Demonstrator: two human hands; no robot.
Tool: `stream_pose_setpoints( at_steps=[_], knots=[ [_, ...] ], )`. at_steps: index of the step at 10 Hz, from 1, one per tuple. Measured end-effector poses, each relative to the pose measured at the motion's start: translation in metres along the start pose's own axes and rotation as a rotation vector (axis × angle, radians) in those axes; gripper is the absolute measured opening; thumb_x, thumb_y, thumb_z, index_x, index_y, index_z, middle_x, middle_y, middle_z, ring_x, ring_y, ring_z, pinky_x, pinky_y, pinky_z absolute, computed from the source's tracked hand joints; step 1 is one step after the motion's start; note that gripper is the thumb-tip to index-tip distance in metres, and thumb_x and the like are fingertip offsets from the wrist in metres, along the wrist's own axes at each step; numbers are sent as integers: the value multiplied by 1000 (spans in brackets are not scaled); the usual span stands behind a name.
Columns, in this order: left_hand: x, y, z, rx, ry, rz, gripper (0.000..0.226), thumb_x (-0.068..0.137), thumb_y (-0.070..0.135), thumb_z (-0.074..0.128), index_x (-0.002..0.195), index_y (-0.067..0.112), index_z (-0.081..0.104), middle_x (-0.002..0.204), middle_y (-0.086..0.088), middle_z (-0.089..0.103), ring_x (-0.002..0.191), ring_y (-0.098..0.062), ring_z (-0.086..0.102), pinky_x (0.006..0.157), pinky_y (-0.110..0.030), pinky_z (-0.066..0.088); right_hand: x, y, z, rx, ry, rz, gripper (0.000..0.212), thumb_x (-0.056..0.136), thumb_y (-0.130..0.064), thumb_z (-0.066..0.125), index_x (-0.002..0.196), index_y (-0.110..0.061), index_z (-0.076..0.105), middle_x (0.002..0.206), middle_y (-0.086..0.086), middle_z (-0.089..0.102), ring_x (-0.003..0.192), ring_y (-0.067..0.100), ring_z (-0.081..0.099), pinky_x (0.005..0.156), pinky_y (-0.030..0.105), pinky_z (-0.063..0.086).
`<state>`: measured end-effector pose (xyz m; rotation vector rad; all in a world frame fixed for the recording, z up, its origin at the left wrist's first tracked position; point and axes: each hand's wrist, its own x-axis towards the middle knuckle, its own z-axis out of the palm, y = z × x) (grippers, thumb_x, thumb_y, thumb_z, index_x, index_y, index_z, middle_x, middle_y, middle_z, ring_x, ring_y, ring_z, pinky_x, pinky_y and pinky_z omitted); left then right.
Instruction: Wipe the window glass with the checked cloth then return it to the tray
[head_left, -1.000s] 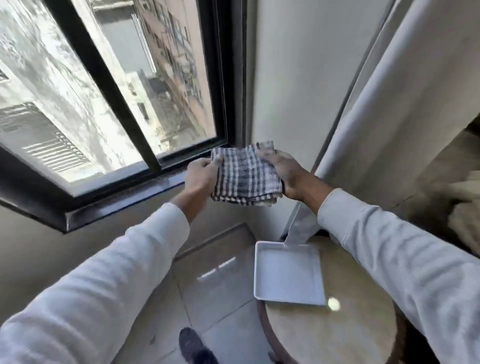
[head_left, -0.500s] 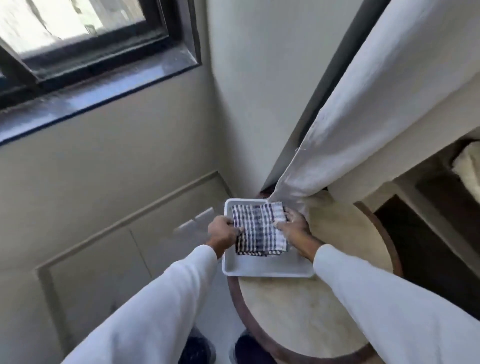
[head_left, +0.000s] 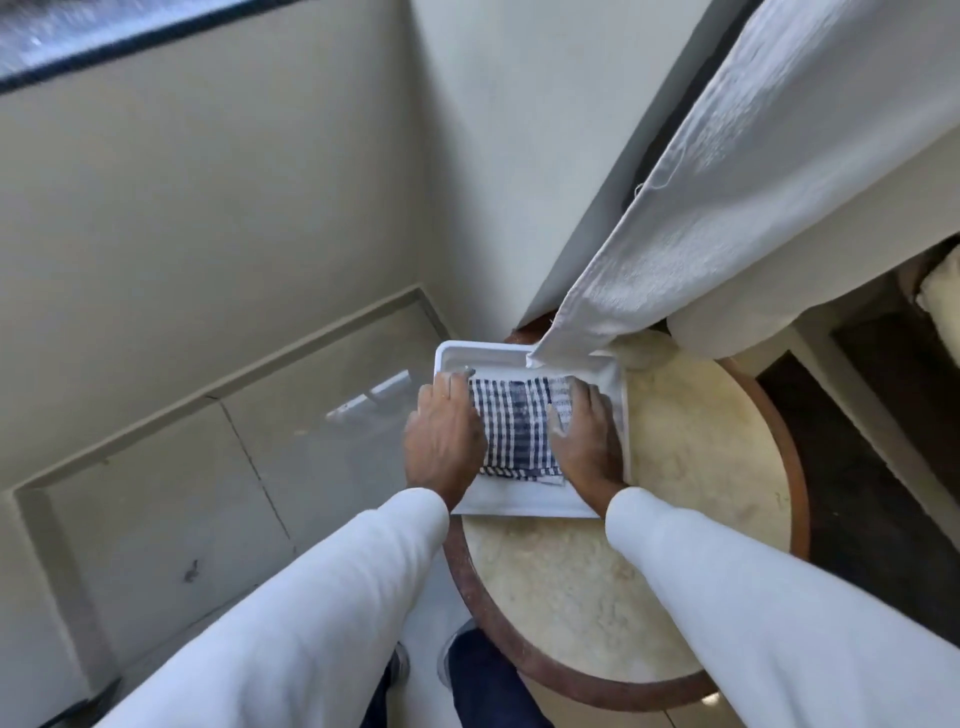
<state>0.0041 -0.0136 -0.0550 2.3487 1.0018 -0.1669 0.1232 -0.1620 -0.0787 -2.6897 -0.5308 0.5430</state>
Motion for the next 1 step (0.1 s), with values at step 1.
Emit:
stream_pose_setpoints(
  at_steps=[1],
  knots=[
    [4, 0, -30, 103, 153, -14, 62, 100, 18, 54, 161, 22, 49, 145, -3, 58, 130, -33, 60, 97, -46, 52, -6, -31, -2, 99, 58, -79, 42, 107, -18, 67, 148, -11, 61, 142, 14, 70, 135, 36, 62, 110, 47, 55]
  ],
)
